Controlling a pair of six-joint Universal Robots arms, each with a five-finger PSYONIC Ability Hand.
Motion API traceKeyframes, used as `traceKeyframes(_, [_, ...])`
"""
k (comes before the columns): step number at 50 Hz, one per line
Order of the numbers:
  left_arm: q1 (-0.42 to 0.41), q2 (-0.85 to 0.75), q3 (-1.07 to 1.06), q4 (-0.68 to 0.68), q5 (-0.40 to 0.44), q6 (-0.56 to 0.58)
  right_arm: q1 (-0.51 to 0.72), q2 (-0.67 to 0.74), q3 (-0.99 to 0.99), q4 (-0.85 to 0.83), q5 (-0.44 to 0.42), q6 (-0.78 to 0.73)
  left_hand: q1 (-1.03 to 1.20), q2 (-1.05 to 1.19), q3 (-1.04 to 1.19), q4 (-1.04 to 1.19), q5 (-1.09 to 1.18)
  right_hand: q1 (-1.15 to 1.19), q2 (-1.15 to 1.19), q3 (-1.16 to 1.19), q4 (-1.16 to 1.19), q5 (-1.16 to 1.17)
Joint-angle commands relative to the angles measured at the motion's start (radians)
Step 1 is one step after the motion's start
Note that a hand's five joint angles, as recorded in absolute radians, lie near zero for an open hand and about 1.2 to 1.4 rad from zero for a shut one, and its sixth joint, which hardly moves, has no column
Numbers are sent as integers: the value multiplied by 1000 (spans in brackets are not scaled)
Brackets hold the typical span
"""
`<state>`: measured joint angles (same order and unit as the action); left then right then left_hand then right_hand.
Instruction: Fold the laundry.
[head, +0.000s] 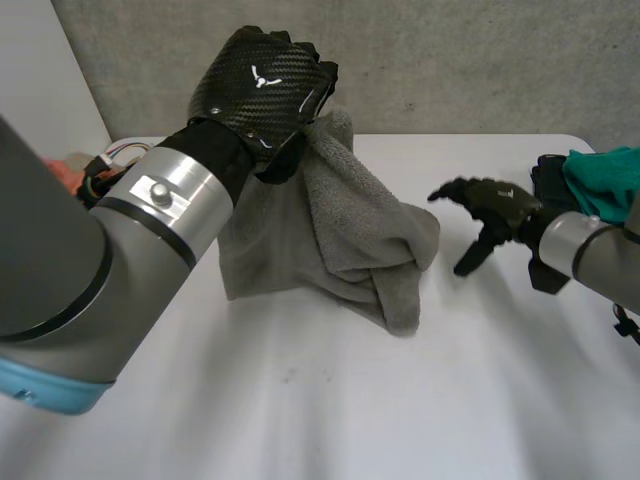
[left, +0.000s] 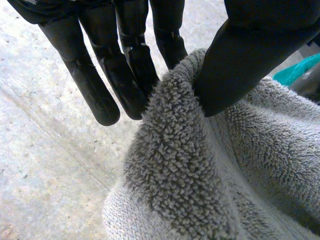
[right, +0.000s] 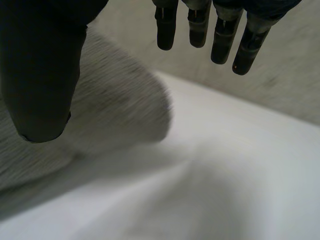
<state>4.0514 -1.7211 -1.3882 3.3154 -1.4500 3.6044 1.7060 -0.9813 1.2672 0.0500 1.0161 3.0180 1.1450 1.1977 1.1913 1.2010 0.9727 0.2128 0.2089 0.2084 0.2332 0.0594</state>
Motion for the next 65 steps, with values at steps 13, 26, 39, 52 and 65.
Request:
traceKeyframes(13, [12, 120, -80, -7, 3, 2, 90, 295, -333, 114, -185, 47, 251, 199, 205, 195, 249, -38, -34, -34, -59, -59])
traceKeyframes(26, [98, 118, -75, -2, 3, 4, 121, 189, -399, 79, 59, -67, 251, 199, 205, 195, 249, 1183, 1187, 1188, 1163, 1162])
traceKeyframes(39, [250, 37, -127, 1, 5, -6, -3, -364, 13, 252, 119, -651, 251, 199, 205, 195, 249, 1183, 1187, 1188, 1163, 1162])
traceKeyframes(52, [201, -374, 62, 134, 16, -3, 104, -145, -32, 248, 330, -760, 251, 199, 205, 195, 249, 1183, 1187, 1188, 1163, 1162])
traceKeyframes(65, [205, -448, 371, 632, -18, -7, 135, -36, -220, -621, 486, -719, 251, 199, 205, 195, 249, 1183, 1187, 1188, 1163, 1162])
